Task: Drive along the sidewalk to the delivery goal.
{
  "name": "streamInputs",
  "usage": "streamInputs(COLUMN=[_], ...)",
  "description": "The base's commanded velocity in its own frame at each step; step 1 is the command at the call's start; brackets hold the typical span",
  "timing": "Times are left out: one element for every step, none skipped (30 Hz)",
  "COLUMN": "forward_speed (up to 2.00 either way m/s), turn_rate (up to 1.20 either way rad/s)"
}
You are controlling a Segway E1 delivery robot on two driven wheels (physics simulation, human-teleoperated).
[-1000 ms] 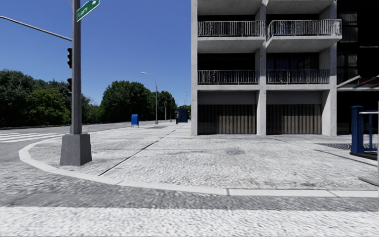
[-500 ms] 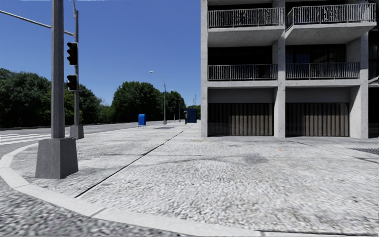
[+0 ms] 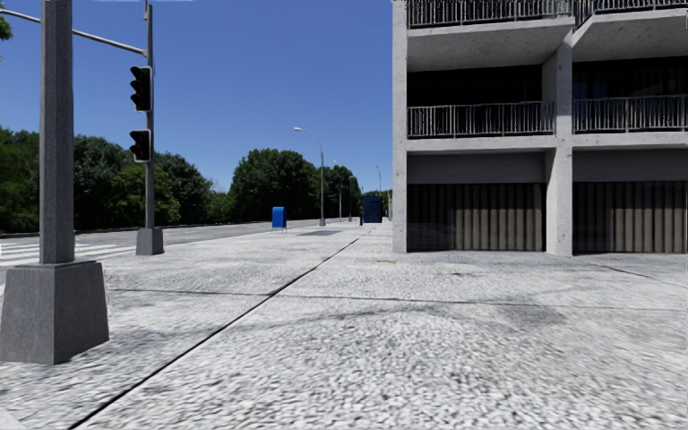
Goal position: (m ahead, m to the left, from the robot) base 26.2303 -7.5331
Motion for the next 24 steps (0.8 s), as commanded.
streamInputs(forward_speed=[1.53,1.53,1.53,1.53,1.53,1.53,1.53,1.53,1.53,1.53,1.53,1.53,1.53,1.53,1.53,1.53,1.53,1.53,1.53,1.53,1.53,1.53,1.53,1.53], turn_rate=[0.28,0.28,0.28,0.28,0.28,0.28,0.28,0.19,0.08,0.01,0.01,0.0,0.0,0.0,0.0,0.0,0.0,0.0,0.0,0.0,0.0,0.0,0.0,0.0])
